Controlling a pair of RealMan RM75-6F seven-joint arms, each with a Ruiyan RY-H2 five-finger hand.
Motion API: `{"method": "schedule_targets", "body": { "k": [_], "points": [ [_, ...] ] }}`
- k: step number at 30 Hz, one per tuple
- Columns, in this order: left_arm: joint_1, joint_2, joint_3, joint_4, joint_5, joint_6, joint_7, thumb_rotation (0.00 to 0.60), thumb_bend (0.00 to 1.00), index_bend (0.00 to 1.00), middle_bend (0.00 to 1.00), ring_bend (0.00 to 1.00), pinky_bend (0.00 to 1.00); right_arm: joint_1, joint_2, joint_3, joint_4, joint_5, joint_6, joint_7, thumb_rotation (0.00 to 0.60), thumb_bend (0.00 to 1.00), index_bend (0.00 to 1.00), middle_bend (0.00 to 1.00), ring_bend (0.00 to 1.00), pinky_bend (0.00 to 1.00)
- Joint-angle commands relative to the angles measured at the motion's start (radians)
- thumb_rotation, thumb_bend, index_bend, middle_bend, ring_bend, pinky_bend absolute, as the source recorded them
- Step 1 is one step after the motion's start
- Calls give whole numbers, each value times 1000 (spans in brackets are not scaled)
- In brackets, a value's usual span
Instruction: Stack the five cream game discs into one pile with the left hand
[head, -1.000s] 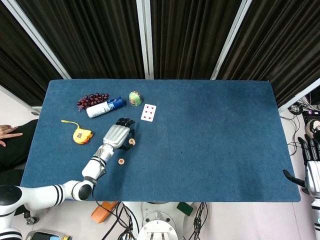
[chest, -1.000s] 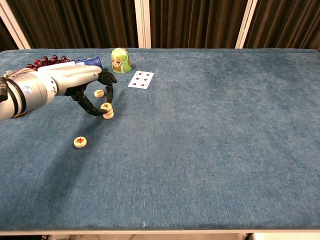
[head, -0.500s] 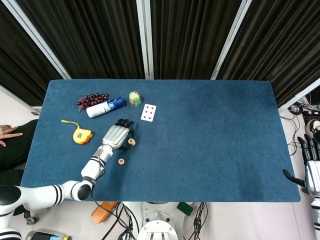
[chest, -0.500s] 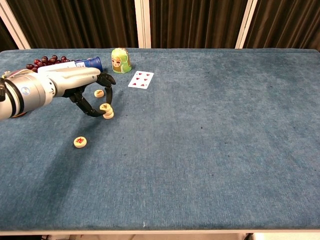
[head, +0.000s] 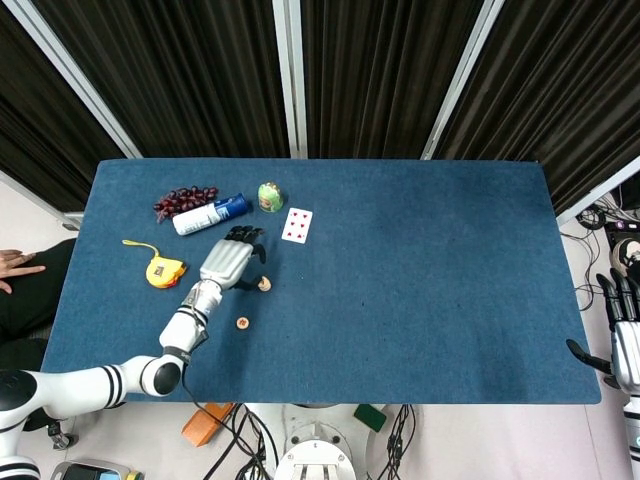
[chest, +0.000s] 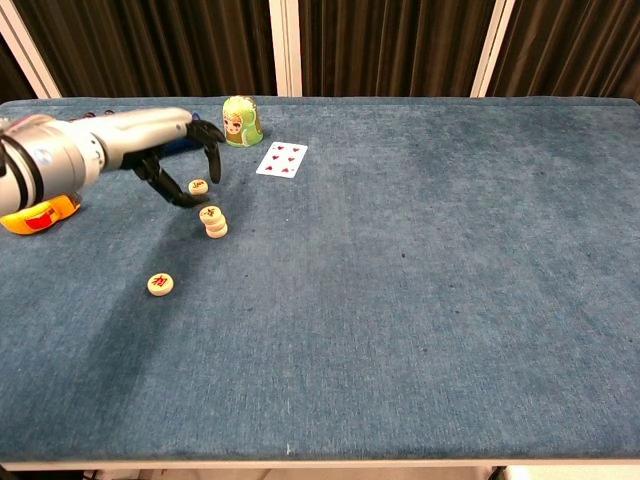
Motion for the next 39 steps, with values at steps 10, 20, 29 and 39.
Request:
{"method": "schedule_targets", "body": {
  "k": [10, 20, 29, 39],
  "points": [
    [-45, -78, -26, 207, -65, -57, -1, 600, 285, 426, 64, 0, 0, -7, 5, 0, -11, 1, 9, -10, 600, 238, 0, 37, 0, 0],
    [-58, -145, -31, 324, -58, -86, -28, 600, 263, 426, 62, 0, 0, -5, 11, 2, -29, 8, 4, -30, 600, 238, 0, 37, 0, 0],
    [-61, -176, -32, 392, -41, -94, -31, 600, 268, 426, 0, 0, 0, -6, 14, 3, -40, 12, 4, -41, 600, 238, 0, 37, 0, 0],
    [-49, -206, -30, 435, 14, -62, -53, 600, 289, 427, 0, 0, 0, -8, 16, 2, -44, 14, 4, -46, 600, 238, 0, 37, 0, 0]
  ]
}}
